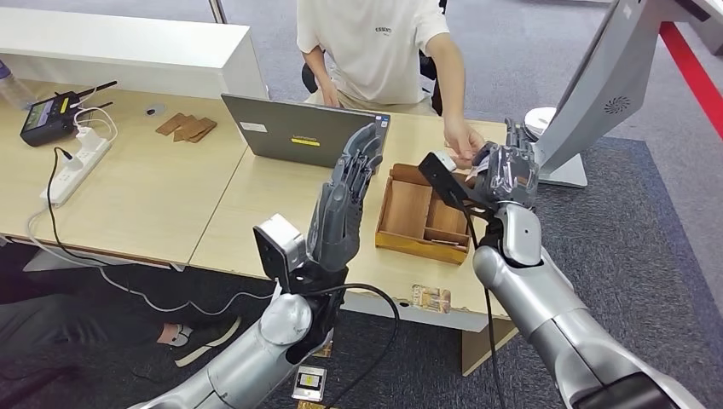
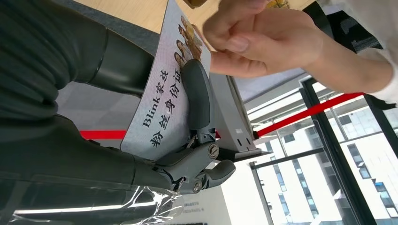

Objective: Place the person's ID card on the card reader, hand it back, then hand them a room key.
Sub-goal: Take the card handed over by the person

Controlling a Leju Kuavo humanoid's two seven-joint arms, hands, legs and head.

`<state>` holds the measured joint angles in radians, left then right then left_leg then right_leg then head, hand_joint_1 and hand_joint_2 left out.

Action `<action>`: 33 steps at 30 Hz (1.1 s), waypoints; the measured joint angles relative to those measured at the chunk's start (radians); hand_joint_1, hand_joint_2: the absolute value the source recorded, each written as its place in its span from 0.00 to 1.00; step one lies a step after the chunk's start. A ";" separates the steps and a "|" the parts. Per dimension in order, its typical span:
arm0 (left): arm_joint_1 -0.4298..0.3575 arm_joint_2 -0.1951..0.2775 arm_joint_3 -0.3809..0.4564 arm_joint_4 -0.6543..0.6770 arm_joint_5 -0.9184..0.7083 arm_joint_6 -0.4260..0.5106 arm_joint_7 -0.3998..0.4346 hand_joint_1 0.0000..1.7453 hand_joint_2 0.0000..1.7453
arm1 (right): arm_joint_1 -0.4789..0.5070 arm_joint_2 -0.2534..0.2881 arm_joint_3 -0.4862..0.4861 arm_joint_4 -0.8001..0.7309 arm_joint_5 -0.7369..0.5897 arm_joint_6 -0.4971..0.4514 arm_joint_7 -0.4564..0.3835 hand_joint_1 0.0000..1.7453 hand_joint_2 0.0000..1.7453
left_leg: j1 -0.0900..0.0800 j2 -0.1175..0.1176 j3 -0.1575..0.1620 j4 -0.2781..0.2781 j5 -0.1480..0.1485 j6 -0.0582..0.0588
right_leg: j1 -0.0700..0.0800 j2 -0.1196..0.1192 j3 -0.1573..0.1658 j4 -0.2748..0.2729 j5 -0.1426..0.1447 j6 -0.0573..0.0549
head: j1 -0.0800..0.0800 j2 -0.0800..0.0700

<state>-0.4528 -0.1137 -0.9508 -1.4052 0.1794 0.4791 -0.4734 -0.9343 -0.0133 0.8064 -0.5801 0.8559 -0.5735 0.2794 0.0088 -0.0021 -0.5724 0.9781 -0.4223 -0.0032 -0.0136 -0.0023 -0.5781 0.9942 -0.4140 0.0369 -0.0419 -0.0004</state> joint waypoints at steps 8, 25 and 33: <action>0.000 0.001 -0.002 0.004 -0.020 0.029 0.024 0.00 0.00 | 0.032 -0.023 -0.002 -0.107 -0.049 -0.084 -0.007 1.00 1.00 | 0.000 0.000 0.000 0.000 0.000 0.000 | 0.000 0.000 0.000 0.000 0.000 0.000 | 0.000 0.000; 0.073 0.047 0.033 -0.067 -0.113 0.077 0.090 0.00 0.00 | 0.311 -0.247 -0.141 -0.477 0.043 -0.094 0.096 1.00 1.00 | 0.000 0.000 0.000 0.000 0.000 0.000 | 0.000 0.000 0.000 0.000 0.000 0.000 | 0.000 0.000; 0.082 0.062 0.040 -0.090 -0.128 0.086 0.113 0.00 0.00 | 0.363 -0.282 -0.185 -0.511 0.088 -0.053 0.077 1.00 1.00 | 0.000 0.000 0.000 0.000 0.000 0.000 | 0.000 0.000 0.000 0.000 0.000 0.000 | 0.000 0.000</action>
<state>-0.3709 -0.0519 -0.9106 -1.4957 0.0514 0.5653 -0.3599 -0.5712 -0.2949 0.6211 -1.0910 0.9436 -0.6260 0.3563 0.0087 -0.0022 -0.5726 0.9782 -0.4226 -0.0029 -0.0136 -0.0023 -0.5779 0.9941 -0.4141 0.0369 -0.0420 -0.0004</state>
